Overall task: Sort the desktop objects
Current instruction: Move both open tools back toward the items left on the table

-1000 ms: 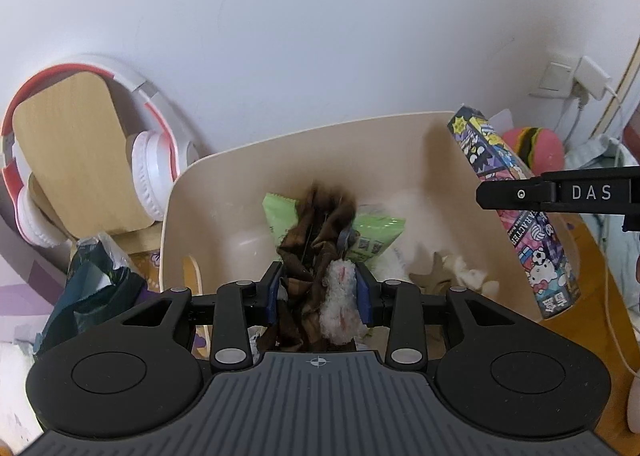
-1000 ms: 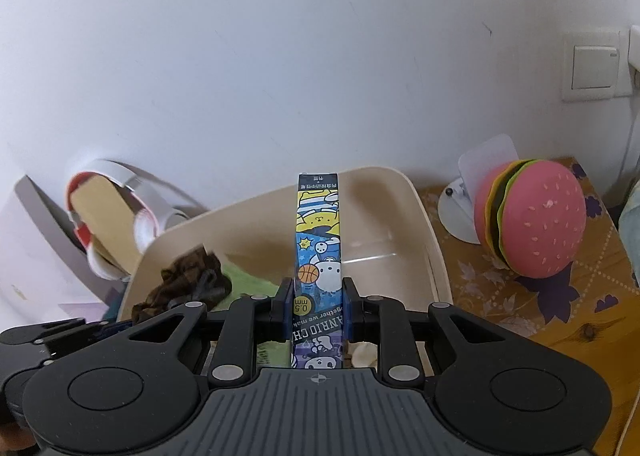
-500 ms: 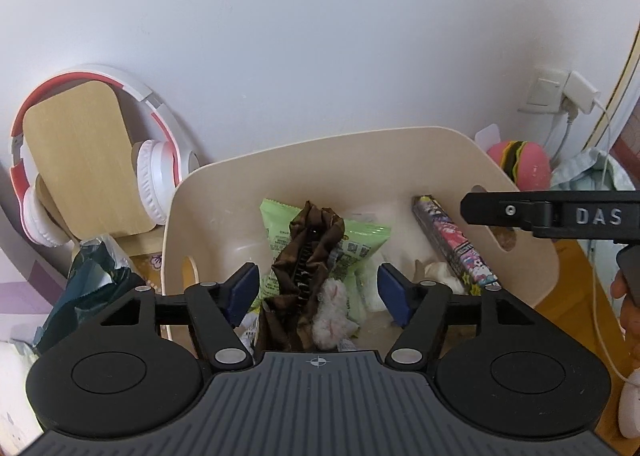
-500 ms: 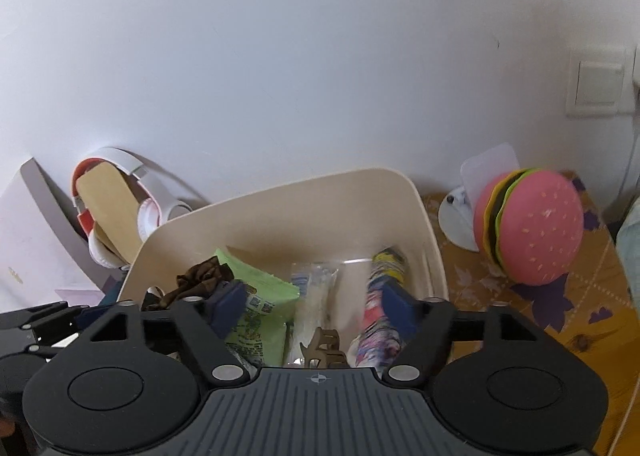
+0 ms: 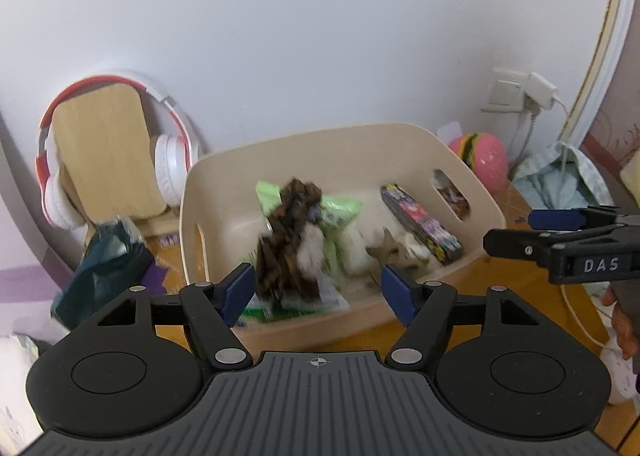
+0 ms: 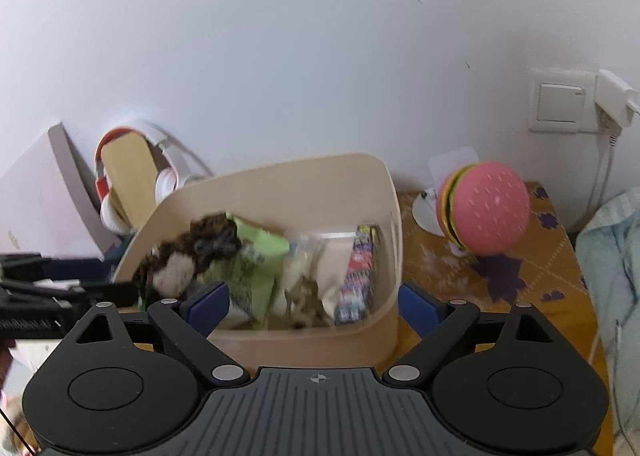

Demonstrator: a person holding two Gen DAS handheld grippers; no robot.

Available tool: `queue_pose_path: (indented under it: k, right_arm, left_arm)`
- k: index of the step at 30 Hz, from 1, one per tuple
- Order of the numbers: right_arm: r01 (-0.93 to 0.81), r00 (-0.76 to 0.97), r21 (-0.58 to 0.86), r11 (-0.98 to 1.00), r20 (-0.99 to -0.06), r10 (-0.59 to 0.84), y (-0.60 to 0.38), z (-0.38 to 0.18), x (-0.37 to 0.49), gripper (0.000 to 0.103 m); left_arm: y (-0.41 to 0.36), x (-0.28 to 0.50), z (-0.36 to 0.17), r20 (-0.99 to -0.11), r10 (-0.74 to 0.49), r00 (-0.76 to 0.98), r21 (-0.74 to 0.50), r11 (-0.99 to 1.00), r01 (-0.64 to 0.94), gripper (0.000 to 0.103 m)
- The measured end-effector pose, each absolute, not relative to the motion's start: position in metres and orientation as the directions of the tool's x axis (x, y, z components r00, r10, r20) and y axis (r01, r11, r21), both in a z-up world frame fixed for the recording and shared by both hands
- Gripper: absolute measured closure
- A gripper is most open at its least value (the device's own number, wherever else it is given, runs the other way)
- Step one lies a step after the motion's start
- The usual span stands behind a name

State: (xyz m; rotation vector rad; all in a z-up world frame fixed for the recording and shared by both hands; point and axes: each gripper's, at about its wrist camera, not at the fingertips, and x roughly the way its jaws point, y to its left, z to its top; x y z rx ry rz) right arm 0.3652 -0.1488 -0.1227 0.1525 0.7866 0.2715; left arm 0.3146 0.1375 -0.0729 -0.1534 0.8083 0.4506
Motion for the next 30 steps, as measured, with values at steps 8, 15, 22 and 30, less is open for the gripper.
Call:
queue_pose_path:
  k: [8, 15, 22, 30]
  right_arm:
    - [-0.231, 0.620, 0.149, 0.962, -0.739, 0.263, -0.157, -0.145, 0.319, 0.005]
    - [-0.223, 0.551, 0.159, 0.962, -0.793, 0.258, -0.160, -0.170, 0.293, 0.005]
    - [-0.230, 0.490, 0.166, 0.959, -0.832, 0.262, -0.152, -0.191, 0.277, 0.005]
    - [-0.232, 0.458, 0.155, 0.960, -0.853, 0.249, -0.144, -0.202, 0.279, 0.003]
  left_arm:
    - [0.094, 0.274, -0.105, -0.804, 0.254, 0.537, 0.009, 0.909, -0.416, 0.031]
    - [0.063, 0.249, -0.139, -0.852, 0.173, 0.494, -0.049, 0.913, -0.404, 0.031]
    - [0.038, 0.244, -0.165, -0.885, 0.080, 0.459, -0.103, 0.927, -0.360, 0.031]
    - [0.019, 0.242, -0.191, -0.914, 0.003, 0.406, -0.148, 0.929, -0.339, 0.031]
